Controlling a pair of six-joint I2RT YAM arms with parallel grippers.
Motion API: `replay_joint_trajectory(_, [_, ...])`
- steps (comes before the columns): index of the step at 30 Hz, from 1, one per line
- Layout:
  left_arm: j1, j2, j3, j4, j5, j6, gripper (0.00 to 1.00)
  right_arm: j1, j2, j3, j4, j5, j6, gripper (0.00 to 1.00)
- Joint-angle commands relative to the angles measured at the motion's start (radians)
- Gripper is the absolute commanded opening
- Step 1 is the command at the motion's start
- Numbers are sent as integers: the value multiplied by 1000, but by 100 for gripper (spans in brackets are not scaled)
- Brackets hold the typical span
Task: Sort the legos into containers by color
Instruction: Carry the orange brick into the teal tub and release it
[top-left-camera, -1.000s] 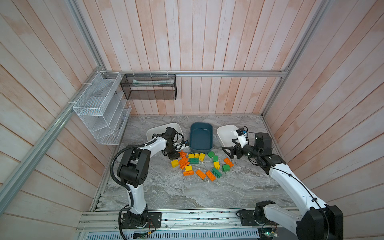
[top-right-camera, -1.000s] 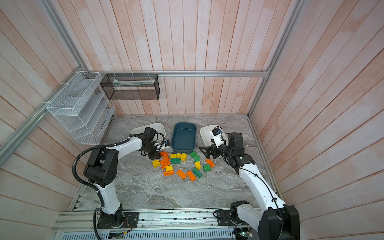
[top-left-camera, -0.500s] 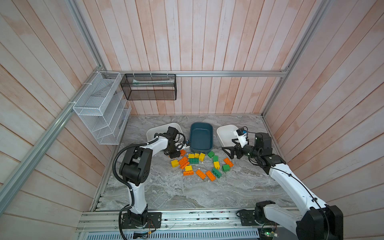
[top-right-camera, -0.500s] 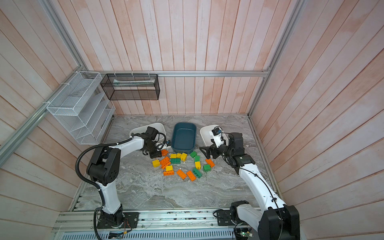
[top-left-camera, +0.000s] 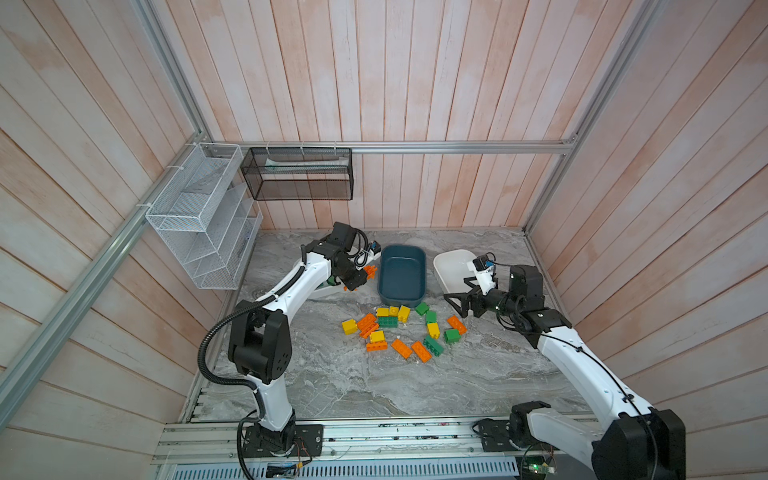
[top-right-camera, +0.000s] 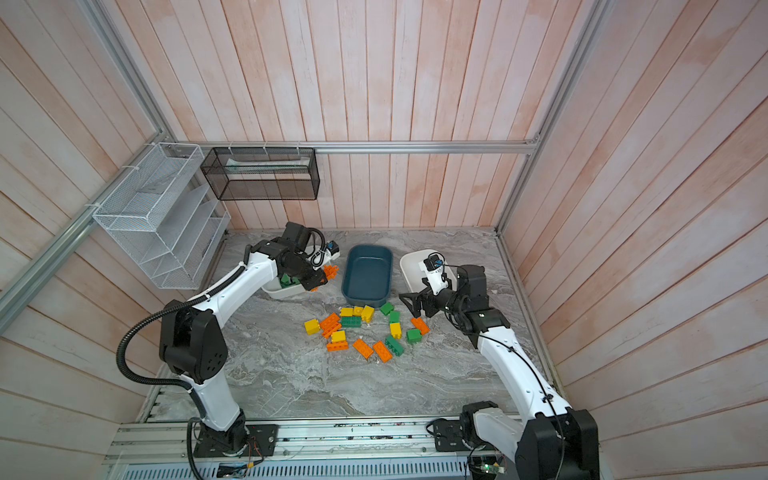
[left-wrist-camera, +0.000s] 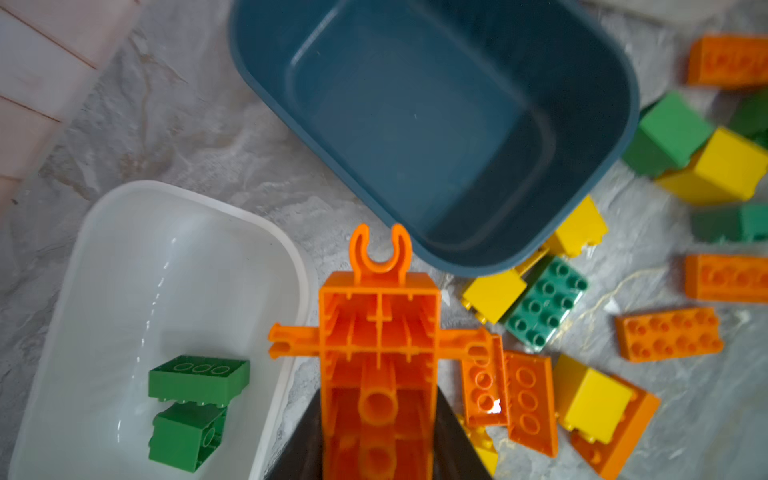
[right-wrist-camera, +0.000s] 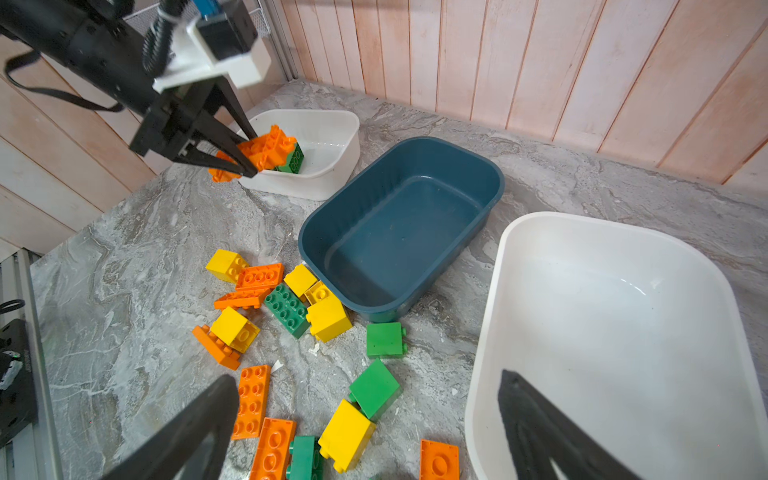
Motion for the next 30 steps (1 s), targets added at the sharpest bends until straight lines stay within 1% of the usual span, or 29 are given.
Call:
replay_joint_trajectory(1, [-37,33,81,-9,4,-310,31,-9,16,18,11,14,-11,98])
replay_joint_trajectory(3, [-56,80,130,4,12,-413,31,-14,16,22,11,18,-12,98])
replay_joint_trajectory(8, [-132,220,274,16,-7,-572,30,-27,10,22,12,28,-12,98])
replay_joint_trajectory(14, [-172,373,399,57,-90,-715,29,-39,-1,19,10,32,-11,98])
replay_joint_trajectory(15, [-177,392,411,64,-101,-729,29,-40,-1,18,10,32,-13,98])
replay_joint_trajectory(17, [-189,433,422,78,-171,-765,28,-45,-2,18,7,32,-15,98])
replay_joint_trajectory(19, [-193,468,429,100,-192,-811,28,-50,-5,17,8,32,-13,98])
replay_joint_trajectory(22, [-205,527,486,79,-267,-827,28,-54,-6,16,7,29,-16,98])
replay_joint_trajectory(26, [-209,584,555,46,-310,-844,30,-60,-7,13,9,26,-18,98])
replay_joint_trajectory(30, [-212,606,586,19,-294,-853,40,-66,-8,17,7,23,-18,98])
